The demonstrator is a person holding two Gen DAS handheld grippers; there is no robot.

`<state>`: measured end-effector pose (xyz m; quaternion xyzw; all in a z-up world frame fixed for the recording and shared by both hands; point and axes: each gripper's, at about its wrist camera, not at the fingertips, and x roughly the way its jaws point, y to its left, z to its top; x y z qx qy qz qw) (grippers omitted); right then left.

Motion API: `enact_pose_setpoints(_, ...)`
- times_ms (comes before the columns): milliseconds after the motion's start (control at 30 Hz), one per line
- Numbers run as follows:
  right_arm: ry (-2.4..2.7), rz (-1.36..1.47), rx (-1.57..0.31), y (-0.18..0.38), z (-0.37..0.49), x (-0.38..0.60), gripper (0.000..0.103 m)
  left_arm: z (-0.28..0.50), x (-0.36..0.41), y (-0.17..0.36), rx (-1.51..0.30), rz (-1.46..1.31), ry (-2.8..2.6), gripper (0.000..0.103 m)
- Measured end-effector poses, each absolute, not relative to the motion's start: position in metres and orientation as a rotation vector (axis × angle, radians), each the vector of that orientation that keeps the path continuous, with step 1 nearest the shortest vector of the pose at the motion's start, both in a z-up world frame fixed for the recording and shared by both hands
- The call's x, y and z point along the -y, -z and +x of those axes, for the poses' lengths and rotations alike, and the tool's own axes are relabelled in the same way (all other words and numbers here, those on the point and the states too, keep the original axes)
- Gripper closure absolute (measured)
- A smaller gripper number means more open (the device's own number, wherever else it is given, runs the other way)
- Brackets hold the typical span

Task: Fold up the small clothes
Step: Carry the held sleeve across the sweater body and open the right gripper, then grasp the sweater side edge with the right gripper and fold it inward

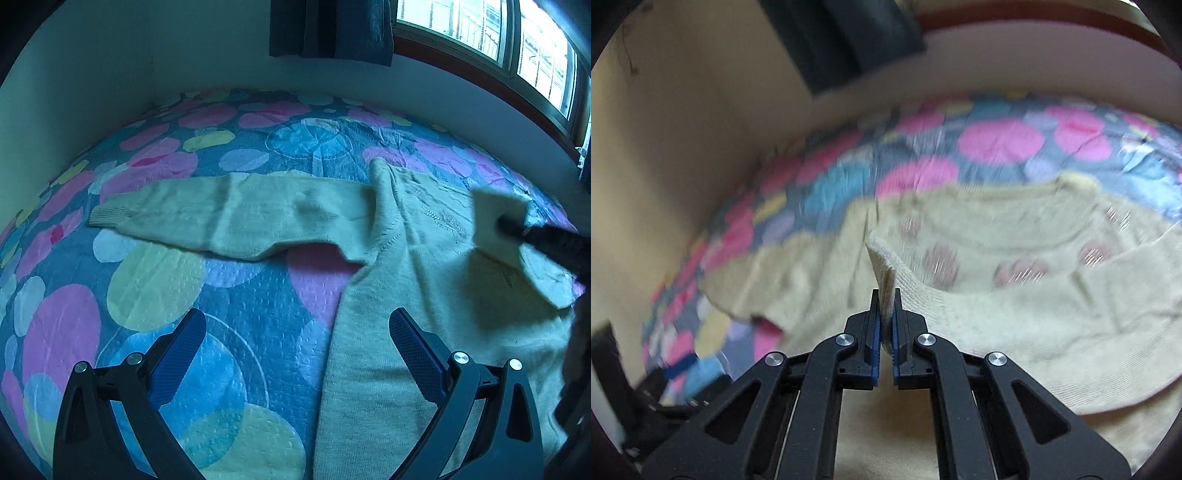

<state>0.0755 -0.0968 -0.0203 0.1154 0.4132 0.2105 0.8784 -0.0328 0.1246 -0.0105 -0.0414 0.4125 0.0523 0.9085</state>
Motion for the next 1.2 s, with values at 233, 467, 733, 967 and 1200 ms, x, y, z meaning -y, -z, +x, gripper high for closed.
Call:
enact_pose_setpoints(233,-0.448,0.134,-0.927,0.051,0.072,0.072,0.099,-0.031,-0.121,0.016,-0.862,-0.079,-0.1,0.004)
enact_pose_setpoints(467,-0.474,0.094,-0.965,0.061,0.071,0.063,0.099,-0.03,-0.117,0.019,-0.87,-0.075,-0.093,0.004)
enact_pose_setpoints(733,-0.527,0.041,-1.018,0.073,0.066,0.05,0.093,-0.028,-0.11,0.023,-0.883,-0.064,-0.083,0.004)
enact_pose_setpoints(967,-0.839,0.204,-1.085,0.058,0.05,0.067,0.074,-0.029,-0.103,0.024,-0.88,-0.067,-0.063,0.004)
enact_pose_setpoints(1200,-0.641,0.359,-0.854,0.008,0.055,0.229,0.06,-0.028,-0.096,0.02,-0.848,-0.084,-0.028,0.004)
